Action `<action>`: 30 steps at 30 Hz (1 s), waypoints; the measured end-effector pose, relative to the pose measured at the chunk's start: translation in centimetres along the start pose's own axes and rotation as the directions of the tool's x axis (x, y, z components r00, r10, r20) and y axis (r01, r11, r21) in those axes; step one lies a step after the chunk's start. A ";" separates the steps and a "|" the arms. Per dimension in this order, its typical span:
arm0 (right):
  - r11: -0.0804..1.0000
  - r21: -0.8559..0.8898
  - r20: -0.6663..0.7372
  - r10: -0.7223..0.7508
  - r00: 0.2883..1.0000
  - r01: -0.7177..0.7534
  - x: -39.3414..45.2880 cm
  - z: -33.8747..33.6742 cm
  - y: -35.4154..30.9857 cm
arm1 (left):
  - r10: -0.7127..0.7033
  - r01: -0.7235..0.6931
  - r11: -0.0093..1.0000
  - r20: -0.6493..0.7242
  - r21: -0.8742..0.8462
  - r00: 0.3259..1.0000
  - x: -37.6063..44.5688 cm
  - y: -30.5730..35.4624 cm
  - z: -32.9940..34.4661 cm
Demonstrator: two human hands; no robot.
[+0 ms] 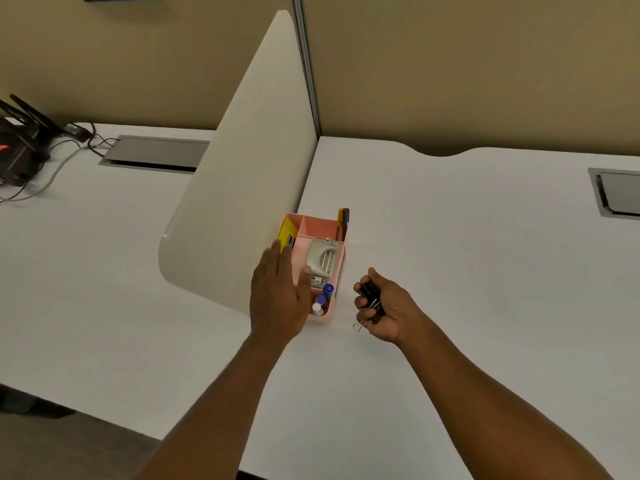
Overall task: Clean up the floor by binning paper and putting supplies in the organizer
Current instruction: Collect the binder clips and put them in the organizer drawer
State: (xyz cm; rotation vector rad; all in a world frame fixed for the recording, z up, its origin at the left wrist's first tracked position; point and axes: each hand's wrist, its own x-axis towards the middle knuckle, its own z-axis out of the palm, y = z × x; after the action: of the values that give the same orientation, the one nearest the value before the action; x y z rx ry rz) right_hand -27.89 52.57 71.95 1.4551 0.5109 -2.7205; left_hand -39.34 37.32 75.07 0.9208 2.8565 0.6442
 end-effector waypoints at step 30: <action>0.957 -0.279 -0.065 0.059 0.996 -0.075 4.7 -4.0 -3.4 | -0.007 -0.035 0.973 0.179 0.229 0.984 1.1 -4.2 3.9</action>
State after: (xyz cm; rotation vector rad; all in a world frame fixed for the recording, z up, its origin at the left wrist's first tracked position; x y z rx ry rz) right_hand -27.88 57.66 67.02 1.4466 0.7983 -2.4377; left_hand -41.78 36.27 69.86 0.9741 2.8039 0.2167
